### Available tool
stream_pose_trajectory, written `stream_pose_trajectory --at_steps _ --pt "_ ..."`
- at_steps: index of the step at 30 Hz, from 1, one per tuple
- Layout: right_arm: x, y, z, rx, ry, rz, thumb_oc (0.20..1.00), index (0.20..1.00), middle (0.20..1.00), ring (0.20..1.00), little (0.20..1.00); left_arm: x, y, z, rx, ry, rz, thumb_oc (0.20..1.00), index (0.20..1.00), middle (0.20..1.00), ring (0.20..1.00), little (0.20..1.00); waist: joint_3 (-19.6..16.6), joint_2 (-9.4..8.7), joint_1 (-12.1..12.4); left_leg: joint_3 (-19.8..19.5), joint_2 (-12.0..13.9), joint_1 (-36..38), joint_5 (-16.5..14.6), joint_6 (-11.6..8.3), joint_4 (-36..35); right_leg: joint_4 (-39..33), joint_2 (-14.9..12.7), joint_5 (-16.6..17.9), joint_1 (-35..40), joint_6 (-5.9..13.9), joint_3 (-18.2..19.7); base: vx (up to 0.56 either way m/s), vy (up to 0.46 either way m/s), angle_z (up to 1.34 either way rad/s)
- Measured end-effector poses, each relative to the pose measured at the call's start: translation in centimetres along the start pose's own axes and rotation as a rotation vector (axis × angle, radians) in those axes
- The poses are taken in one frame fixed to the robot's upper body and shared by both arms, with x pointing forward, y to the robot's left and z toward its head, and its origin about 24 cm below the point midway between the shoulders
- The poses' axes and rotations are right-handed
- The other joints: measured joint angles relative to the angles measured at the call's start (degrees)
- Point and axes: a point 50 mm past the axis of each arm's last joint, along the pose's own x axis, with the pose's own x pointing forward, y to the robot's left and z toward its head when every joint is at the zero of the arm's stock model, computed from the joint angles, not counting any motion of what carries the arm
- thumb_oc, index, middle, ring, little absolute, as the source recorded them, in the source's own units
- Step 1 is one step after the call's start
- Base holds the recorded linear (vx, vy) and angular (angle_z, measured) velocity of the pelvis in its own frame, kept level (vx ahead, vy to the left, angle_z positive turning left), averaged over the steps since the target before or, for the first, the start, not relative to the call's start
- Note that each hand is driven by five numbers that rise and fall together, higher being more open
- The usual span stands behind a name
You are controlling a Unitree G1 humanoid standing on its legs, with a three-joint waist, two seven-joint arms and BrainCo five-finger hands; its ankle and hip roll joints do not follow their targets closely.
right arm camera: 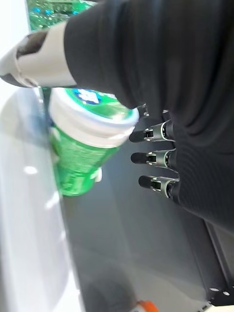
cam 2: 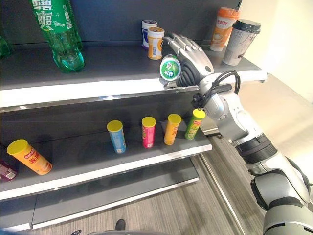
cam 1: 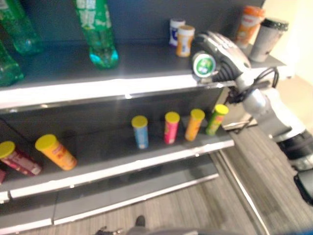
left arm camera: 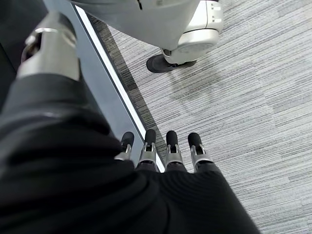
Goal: Put the goods on the table back onto the shelves and tidy them up.
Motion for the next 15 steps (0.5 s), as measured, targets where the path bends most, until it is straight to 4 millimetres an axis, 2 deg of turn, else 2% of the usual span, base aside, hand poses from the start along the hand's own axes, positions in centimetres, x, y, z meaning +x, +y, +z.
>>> stream_pose_trajectory --at_steps 1,2,3,4,5,15 --pt "0.0 0.01 0.0 0.0 0.0 0.0 0.805 0.805 0.805 0.805 0.805 0.0 0.0 -0.01 0.0 0.0 0.0 1.0 1.0 1.0 1.0 1.0 -0.05 0.0 0.0 0.0 0.0 0.0 0.0 0.0 0.0 0.0 0.0 0.0 0.0 0.0 -0.01 0.0 0.0 0.0" --pt "0.0 0.0 0.0 0.0 0.0 0.0 0.586 0.586 0.586 0.586 0.586 0.0 0.0 -0.01 0.0 0.0 0.0 1.0 1.0 1.0 1.0 1.0 -0.09 0.03 0.0 -0.01 0.0 0.0 0.01 0.01 0.01 0.0 0.0 0.0 0.0 0.0 -0.01 0.0 0.0 0.0" --pt "0.0 0.01 0.0 0.001 0.0 0.001 0.536 0.536 0.536 0.536 0.536 0.0 0.0 -0.01 0.0 0.0 0.0 1.0 1.0 1.0 1.0 1.0 -0.15 0.05 0.01 -0.02 0.0 0.0 0.01 0.01 0.0 0.0 0.01 0.0 0.0 0.0 -0.01 0.0 0.0 0.0" --pt "0.0 0.01 0.01 0.001 -0.001 0.0 0.413 0.413 0.413 0.413 0.413 0.0 0.0 -0.02 0.0 0.0 0.0 1.0 1.0 1.0 1.0 1.0 -0.24 0.08 0.01 -0.02 0.0 0.0 0.01 0.01 0.01 0.0 0.01 0.0 0.0 0.0 -0.01 0.0 0.0 0.0" --pt "0.02 -0.03 0.02 0.0 -0.001 -0.002 0.2 0.2 0.2 0.2 0.2 0.0 0.0 -0.03 0.0 0.001 0.0 1.0 1.0 1.0 1.0 1.0 -0.36 0.12 0.01 -0.03 0.0 0.0 0.01 0.01 0.01 0.0 0.01 0.0 0.0 -0.01 -0.01 0.0 0.0 0.0" --pt "0.19 -0.13 -0.14 0.034 0.005 -0.001 0.2 0.2 0.2 0.2 0.2 -0.02 0.0 -0.11 0.0 0.003 0.0 1.0 1.0 1.0 1.0 1.0 -1.31 0.13 0.02 -0.29 0.01 -0.03 0.08 0.04 -0.01 -0.01 0.04 -0.04 0.19 -0.04 -0.67 0.0 -0.002 0.02"
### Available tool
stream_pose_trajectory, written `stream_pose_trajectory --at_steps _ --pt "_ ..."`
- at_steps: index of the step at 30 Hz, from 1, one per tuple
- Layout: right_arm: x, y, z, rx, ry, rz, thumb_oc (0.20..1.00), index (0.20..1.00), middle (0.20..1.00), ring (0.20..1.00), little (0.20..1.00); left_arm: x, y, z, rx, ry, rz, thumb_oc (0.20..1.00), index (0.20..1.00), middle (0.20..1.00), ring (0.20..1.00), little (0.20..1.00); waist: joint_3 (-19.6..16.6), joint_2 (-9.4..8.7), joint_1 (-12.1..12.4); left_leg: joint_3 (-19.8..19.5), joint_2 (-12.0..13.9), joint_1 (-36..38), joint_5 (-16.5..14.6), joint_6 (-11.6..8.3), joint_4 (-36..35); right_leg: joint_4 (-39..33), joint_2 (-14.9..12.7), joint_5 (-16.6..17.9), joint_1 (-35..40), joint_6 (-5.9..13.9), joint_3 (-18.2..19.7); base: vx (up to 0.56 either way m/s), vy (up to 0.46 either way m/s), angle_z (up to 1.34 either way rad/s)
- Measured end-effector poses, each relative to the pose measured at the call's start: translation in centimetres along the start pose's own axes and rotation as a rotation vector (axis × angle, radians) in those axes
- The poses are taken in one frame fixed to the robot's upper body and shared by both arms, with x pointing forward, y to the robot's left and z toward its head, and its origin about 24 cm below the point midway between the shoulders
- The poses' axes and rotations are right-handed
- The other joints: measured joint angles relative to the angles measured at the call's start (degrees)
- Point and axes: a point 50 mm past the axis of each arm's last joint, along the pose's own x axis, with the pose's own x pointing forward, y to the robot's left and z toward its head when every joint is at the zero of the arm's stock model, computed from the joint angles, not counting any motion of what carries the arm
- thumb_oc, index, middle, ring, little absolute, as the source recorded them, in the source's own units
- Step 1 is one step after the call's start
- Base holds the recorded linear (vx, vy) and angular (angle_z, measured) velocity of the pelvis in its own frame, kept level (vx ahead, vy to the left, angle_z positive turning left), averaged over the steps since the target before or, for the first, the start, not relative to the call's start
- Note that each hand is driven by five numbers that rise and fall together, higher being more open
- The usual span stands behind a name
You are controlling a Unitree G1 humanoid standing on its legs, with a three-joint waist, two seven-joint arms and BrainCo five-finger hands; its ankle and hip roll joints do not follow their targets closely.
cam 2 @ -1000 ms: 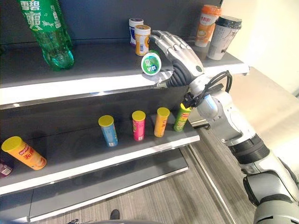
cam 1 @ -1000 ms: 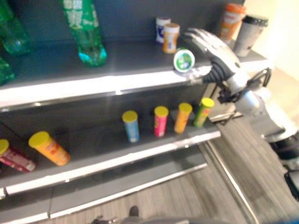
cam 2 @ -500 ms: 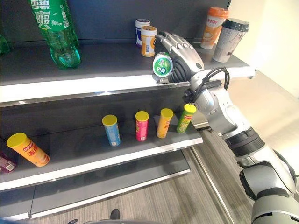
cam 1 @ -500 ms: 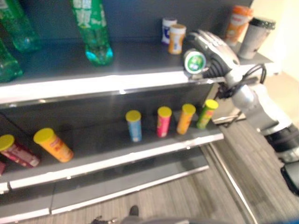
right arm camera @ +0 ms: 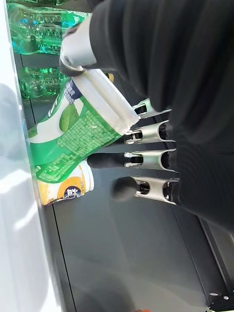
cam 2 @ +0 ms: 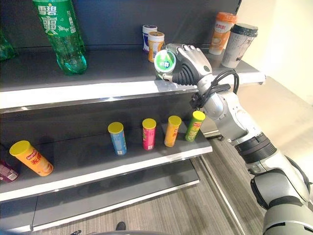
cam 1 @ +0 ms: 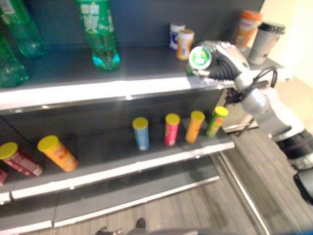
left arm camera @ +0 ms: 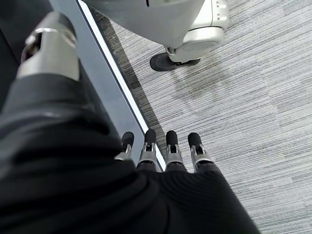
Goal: Put the goods on the table back onto the shelves and tidy them up.
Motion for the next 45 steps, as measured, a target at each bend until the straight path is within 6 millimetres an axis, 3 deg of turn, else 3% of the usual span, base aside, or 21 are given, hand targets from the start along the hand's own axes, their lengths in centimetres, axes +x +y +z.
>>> stream_pose_trajectory --at_steps 9,14,24,35,41,45 --pt "0.7 0.3 -0.2 0.045 0.012 0.036 0.2 0.2 0.2 0.2 0.2 0.0 0.0 0.0 0.0 0.0 0.0 1.0 1.0 1.0 1.0 1.0 -0.57 -0.06 0.1 -0.36 -0.01 -0.02 0.12 -0.07 0.01 0.01 0.04 0.0 0.09 -0.02 -0.15 0.0 0.0 0.0" --pt "3.8 0.0 -1.2 0.054 0.07 0.137 0.2 0.2 0.2 0.2 0.2 0.0 0.4 0.0 0.039 -0.002 0.002 1.0 1.0 1.0 1.0 1.0 -1.08 -0.34 0.56 -0.81 0.19 -0.18 0.22 -0.27 0.02 -0.01 0.21 -0.02 0.01 -0.04 -0.46 0.0 0.001 0.02" --pt "6.6 -0.4 -0.5 0.123 0.088 0.23 0.2 0.2 0.2 0.2 0.2 0.0 1.7 -0.6 0.006 0.02 0.009 1.0 1.0 1.0 1.0 1.0 -1.6 -0.96 1.79 -1.22 0.34 -0.96 0.4 -0.46 0.34 0.01 0.6 -0.2 -0.38 -0.19 -0.68 0.0 0.003 0.03" --pt "6.9 -0.9 0.2 0.172 0.064 0.324 0.2 0.2 0.2 0.2 0.2 -0.1 2.4 -0.8 -0.024 0.025 0.008 1.0 1.0 1.0 1.0 1.0 -1.78 -1.22 1.34 -1.19 0.51 -1.15 0.23 -0.85 0.33 -0.01 0.71 -0.2 -1.07 -0.26 -0.62 0.0 0.0 0.0" --pt "6.7 -2.7 0.3 0.192 0.052 0.382 0.2 0.2 0.2 0.2 0.2 -0.1 2.4 -1.1 -0.027 0.033 -0.009 1.0 1.0 1.0 1.0 1.0 -1.89 -1.37 0.84 -1.04 0.57 -1.2 0.41 -0.59 0.33 0.0 0.74 -0.2 -1.19 -0.26 -0.45 0.0 -0.003 -0.01" --pt "6.4 -2.0 0.5 0.18 0.045 0.431 0.2 0.2 0.2 0.2 0.2 -0.2 2.3 -1.4 -0.026 0.038 -0.019 1.0 1.0 1.0 1.0 1.0 -1.92 -1.42 0.68 -0.96 0.74 -1.17 0.42 -0.61 0.33 0.0 0.86 -0.17 -1.18 -0.3 -0.38 0.0 -0.009 -0.02"
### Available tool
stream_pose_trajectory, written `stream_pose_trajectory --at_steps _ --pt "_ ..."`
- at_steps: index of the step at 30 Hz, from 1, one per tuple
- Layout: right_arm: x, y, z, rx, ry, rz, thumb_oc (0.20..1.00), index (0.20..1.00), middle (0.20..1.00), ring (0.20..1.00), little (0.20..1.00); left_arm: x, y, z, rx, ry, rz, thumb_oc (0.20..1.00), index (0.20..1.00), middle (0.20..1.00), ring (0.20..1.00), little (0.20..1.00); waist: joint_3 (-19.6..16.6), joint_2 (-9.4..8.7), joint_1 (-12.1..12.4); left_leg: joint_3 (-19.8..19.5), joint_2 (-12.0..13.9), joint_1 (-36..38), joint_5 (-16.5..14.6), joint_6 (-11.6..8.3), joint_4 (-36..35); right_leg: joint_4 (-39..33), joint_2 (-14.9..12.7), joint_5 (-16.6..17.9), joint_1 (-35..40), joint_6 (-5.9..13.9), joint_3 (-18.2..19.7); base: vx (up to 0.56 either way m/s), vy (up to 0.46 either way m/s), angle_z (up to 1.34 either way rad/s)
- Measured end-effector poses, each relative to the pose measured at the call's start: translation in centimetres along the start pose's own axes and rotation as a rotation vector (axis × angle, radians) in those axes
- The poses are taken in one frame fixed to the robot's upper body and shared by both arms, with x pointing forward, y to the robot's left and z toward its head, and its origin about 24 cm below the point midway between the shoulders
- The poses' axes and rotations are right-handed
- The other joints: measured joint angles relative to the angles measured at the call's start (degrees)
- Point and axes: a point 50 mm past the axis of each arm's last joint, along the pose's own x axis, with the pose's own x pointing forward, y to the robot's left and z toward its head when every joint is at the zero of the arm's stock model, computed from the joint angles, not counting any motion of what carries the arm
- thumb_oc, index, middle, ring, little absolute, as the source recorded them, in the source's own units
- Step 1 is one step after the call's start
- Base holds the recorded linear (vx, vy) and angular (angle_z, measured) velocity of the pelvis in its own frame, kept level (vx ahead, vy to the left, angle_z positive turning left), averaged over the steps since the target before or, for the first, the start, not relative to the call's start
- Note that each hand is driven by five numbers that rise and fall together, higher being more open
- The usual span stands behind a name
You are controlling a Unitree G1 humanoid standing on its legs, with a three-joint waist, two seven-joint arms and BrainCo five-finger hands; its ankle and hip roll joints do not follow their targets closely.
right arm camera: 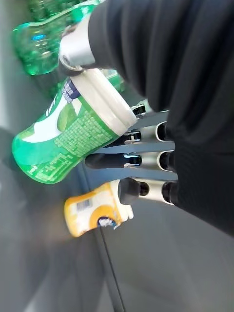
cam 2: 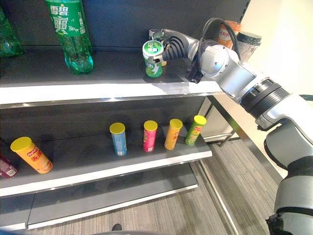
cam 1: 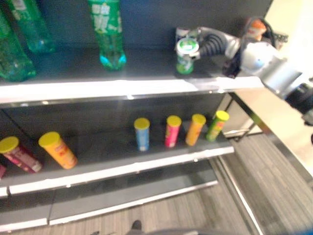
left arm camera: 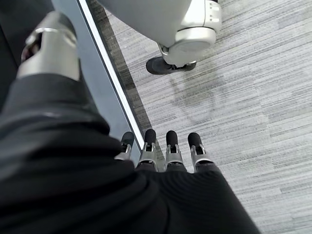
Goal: Put the goods on the table back onto the shelves and tidy them up.
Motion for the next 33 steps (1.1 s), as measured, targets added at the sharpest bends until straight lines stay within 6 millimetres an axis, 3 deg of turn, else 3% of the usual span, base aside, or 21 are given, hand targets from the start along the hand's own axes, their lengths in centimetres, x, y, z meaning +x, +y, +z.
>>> stream_pose_trajectory --at_steps 10,33 --pt "0.3 0.3 -0.8 0.029 0.049 0.015 0.2 0.2 0.2 0.2 0.2 -0.2 -0.2 -1.2 0.0 0.029 -0.023 1.0 1.0 1.0 1.0 1.0 -0.53 0.13 0.12 -0.01 0.02 0.02 -0.16 -0.29 0.0 -0.01 0.01 0.02 -0.03 -0.03 -0.04 0.0 0.0 0.0" --pt "-0.2 -0.1 -2.5 0.059 0.13 0.028 0.2 0.2 0.2 0.2 0.2 -0.3 -0.4 -1.7 -0.031 0.043 -0.059 1.0 1.0 1.0 1.0 1.0 -0.76 0.29 -0.43 0.06 0.04 0.0 -0.08 -0.32 0.0 0.0 0.05 0.11 -0.13 -0.14 0.05 0.0 0.0 0.0"
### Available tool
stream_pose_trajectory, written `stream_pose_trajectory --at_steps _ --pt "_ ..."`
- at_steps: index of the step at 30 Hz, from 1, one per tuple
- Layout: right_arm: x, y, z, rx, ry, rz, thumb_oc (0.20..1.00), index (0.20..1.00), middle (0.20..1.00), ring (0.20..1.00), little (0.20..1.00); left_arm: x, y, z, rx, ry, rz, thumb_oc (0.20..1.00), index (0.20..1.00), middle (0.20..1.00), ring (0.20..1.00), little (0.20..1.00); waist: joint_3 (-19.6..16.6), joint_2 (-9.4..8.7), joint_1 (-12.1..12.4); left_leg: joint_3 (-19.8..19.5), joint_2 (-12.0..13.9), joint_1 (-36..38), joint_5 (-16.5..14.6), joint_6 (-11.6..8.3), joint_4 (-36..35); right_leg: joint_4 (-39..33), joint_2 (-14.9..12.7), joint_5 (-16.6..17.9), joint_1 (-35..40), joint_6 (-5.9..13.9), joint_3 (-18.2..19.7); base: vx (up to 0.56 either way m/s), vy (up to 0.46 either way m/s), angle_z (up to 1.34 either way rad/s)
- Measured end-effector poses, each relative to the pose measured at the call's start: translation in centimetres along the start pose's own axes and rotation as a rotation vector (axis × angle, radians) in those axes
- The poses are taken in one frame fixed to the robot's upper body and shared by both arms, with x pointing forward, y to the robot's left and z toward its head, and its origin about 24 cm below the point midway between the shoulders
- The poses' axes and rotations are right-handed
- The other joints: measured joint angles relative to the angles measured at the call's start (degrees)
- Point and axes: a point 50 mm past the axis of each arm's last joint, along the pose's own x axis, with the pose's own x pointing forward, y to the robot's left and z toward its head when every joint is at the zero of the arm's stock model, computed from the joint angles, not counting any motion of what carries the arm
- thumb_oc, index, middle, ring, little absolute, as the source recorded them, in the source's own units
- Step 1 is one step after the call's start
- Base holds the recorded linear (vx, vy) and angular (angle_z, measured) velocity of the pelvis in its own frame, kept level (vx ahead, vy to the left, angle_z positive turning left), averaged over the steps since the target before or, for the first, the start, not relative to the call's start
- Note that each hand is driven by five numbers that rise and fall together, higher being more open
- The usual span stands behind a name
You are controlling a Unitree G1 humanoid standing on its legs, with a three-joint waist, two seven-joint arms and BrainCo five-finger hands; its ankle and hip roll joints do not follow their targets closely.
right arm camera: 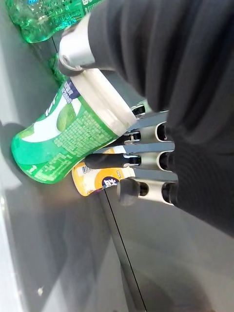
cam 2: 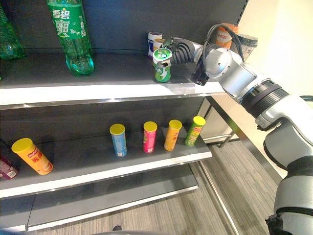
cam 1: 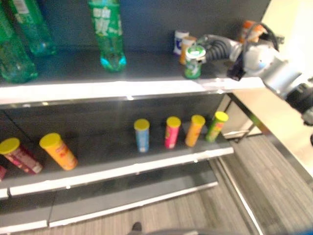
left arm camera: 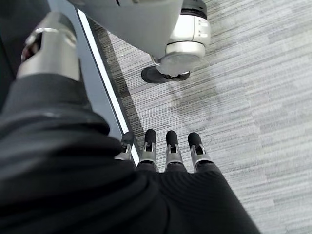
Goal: Put the goods on the table back onto the shelves and tidy them up.
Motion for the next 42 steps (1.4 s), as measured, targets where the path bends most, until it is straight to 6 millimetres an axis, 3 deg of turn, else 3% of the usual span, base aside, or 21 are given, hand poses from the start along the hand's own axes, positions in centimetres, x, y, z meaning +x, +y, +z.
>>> stream_pose_trajectory --at_steps 4,6,8,9,14,24,33,36,40,42 --pt "0.0 0.1 -0.1 0.014 0.007 0.015 0.2 0.2 0.2 0.2 0.2 0.0 -0.1 -0.2 -0.001 0.005 -0.01 1.0 1.0 1.0 1.0 1.0 -0.09 -0.12 -0.01 0.08 0.0 0.0 -0.04 -0.05 0.0 0.0 -0.01 0.02 -0.04 0.0 0.03 -0.01 0.002 0.0" --pt "-0.1 0.2 -0.2 0.038 0.012 0.027 0.73 0.73 0.73 0.73 0.73 0.0 -0.2 -0.4 -0.001 0.009 -0.016 1.0 1.0 1.0 1.0 1.0 -0.2 -0.27 0.01 0.13 0.0 0.0 -0.04 -0.05 0.0 0.0 0.0 0.02 -0.04 0.0 0.03 0.0 0.0 0.0" --pt "-0.3 0.1 -0.3 0.037 0.016 0.03 0.875 0.875 0.875 0.875 0.875 -0.1 -0.4 -0.5 0.003 0.012 -0.023 1.0 1.0 1.0 1.0 1.0 -0.24 -0.33 0.01 0.15 0.0 0.0 -0.04 -0.06 0.0 0.0 0.0 0.02 -0.04 0.0 0.04 0.0 0.0 0.0" --pt "-0.3 0.1 -0.4 0.04 0.019 0.037 1.0 1.0 1.0 1.0 1.0 -0.1 -0.5 -0.6 0.016 0.016 -0.029 1.0 1.0 1.0 1.0 1.0 -0.3 -0.38 0.02 0.16 0.0 0.0 -0.04 -0.06 0.0 0.0 -0.01 0.02 -0.04 0.0 0.04 0.0 0.0 0.0" --pt "-0.5 1.9 -1.8 0.045 0.074 0.146 1.0 1.0 1.0 1.0 1.0 -0.1 -0.9 -1.3 0.03 0.033 -0.048 1.0 1.0 1.0 1.0 1.0 -0.46 -0.47 0.02 0.48 0.1 -0.63 0.08 -0.22 0.0 -0.01 0.03 0.07 -0.78 -0.01 0.1 -0.01 -0.003 -0.01" --pt "-0.8 1.2 -3.0 0.06 0.129 0.109 1.0 1.0 1.0 1.0 1.0 -0.2 -0.9 -1.6 0.029 0.045 -0.051 1.0 1.0 1.0 1.0 1.0 0.03 0.2 0.09 0.51 0.2 -0.75 0.12 -0.3 0.0 -0.01 0.1 0.25 -0.88 -0.02 0.06 0.0 0.0 0.0" --pt "-1.2 0.2 -2.5 0.058 0.101 0.055 1.0 1.0 1.0 1.0 1.0 -0.2 -0.7 -1.6 0.019 0.049 -0.037 1.0 1.0 1.0 1.0 1.0 0.9 0.45 -0.11 0.74 0.33 -1.04 0.11 -0.31 -0.01 -0.02 0.17 0.25 -1.25 -0.04 0.18 0.0 0.0 0.0" --pt "-2.3 -0.8 -2.1 0.064 0.054 -0.011 1.0 1.0 1.0 1.0 1.0 -0.1 -0.4 -1.4 -0.011 0.04 -0.022 1.0 1.0 1.0 1.0 1.0 1.31 0.71 -0.17 0.71 0.24 -1.4 0.24 -0.12 0.0 0.0 0.13 0.26 -1.56 -0.03 0.15 0.0 0.0 0.0" --pt "-4.9 -0.9 -0.5 0.039 -0.073 -0.054 1.0 1.0 1.0 1.0 1.0 -0.1 -0.3 -1.1 -0.017 0.033 -0.005 1.0 1.0 1.0 1.0 1.0 2.49 0.88 -1.1 0.78 0.08 -1.35 0.31 0.05 -0.01 0.0 0.01 0.24 -1.56 -0.05 0.2 0.0 -0.002 -0.02" --pt "-6.0 -0.8 -0.7 0.021 -0.08 -0.071 1.0 1.0 1.0 1.0 1.0 0.0 -0.1 -0.2 -0.035 0.013 0.008 1.0 1.0 1.0 1.0 1.0 2.92 1.15 -1.45 0.99 0.1 -1.15 0.28 0.07 -0.01 0.0 0.01 0.26 -1.4 -0.03 0.32 0.01 -0.003 -0.02"
